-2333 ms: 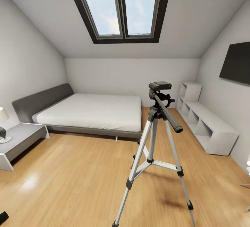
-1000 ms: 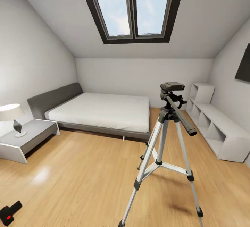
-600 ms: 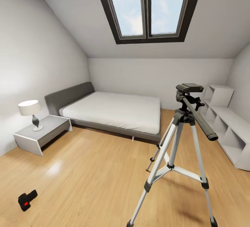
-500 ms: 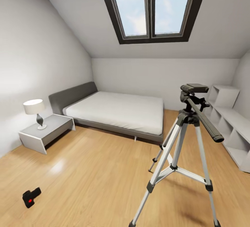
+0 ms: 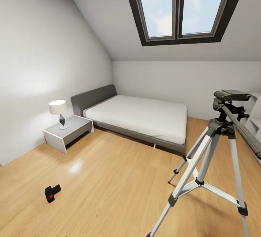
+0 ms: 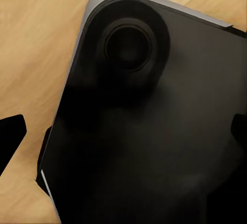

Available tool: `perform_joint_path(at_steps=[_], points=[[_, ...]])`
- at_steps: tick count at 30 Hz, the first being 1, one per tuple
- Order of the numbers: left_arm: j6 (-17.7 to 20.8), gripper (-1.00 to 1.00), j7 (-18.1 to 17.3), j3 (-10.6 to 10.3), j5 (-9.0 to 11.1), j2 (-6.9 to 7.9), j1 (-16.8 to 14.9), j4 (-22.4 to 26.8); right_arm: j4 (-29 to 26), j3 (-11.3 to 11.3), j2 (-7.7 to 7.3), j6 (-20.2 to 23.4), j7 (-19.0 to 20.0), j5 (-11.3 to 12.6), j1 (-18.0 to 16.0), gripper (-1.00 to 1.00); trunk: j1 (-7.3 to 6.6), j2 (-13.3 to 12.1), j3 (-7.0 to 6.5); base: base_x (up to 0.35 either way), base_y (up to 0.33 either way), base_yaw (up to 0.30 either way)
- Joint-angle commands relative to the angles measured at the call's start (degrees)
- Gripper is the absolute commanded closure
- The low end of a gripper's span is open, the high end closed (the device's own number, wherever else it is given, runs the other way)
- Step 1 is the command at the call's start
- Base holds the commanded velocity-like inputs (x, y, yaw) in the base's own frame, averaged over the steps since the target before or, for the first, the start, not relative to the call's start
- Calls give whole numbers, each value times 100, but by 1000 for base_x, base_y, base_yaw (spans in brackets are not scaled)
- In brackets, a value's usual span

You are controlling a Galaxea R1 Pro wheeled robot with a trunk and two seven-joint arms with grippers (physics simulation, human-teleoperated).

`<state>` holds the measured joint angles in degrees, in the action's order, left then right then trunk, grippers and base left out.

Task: Attach the digital camera to the camera tripod in the bedroom.

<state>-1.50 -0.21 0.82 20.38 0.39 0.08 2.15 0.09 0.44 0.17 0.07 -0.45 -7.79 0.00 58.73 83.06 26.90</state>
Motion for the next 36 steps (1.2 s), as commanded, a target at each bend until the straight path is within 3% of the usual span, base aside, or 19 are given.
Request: perform_joint_path(at_steps=[1, 9, 36], points=[[-15, -100, -1, 6, 27, -1, 1, 4, 0, 1, -7, -3, -5, -56, 0, -100, 0, 2, 3, 0, 0, 286], [-188, -100, 26, 14, 44, -4, 1, -2, 0, 0, -49, -22, -15, -72, 0, -100, 0, 2, 3, 0, 0, 286], [-211, -100, 39, 15, 45, -4, 1, -4, 0, 7, -60, -33, -17, -73, 0, -100, 0, 2, 3, 0, 0, 286]])
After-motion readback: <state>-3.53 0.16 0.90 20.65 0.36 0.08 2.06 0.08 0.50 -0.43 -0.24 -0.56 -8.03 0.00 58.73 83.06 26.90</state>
